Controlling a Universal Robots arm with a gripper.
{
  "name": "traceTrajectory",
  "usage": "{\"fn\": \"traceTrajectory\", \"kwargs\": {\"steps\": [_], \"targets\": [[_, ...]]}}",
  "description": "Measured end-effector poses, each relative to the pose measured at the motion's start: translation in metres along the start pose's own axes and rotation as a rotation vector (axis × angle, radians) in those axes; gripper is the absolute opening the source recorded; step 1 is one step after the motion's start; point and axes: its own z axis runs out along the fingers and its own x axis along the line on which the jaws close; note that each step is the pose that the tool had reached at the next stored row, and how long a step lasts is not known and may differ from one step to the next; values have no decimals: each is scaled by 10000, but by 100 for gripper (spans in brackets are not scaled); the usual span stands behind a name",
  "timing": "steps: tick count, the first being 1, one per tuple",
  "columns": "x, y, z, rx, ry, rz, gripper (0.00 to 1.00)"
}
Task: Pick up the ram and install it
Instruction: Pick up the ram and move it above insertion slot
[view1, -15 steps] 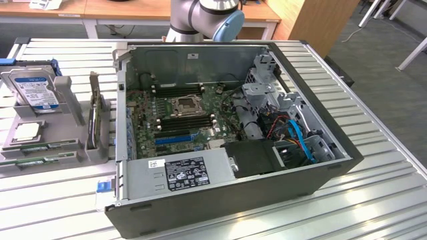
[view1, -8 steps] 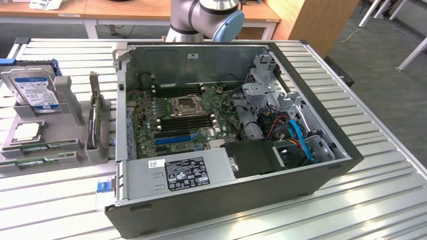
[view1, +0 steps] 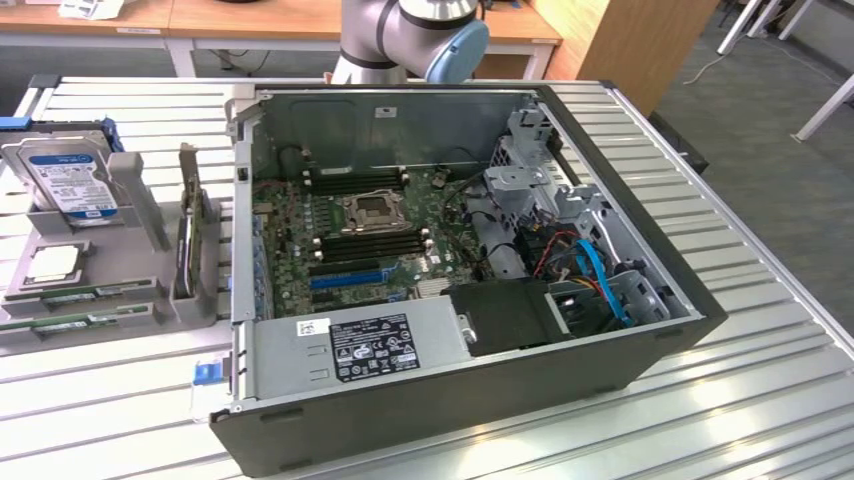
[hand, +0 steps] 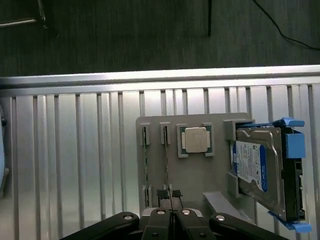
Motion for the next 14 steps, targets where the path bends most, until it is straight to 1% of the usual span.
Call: {"fn": "traceTrajectory", "kwargs": {"steps": [6,8,14], "targets": [[0,0,6,-1,48,-1081,10],[0,0,6,-2,54,-1184,10],[-1,-2,7,0,53,-1184,10]]}}
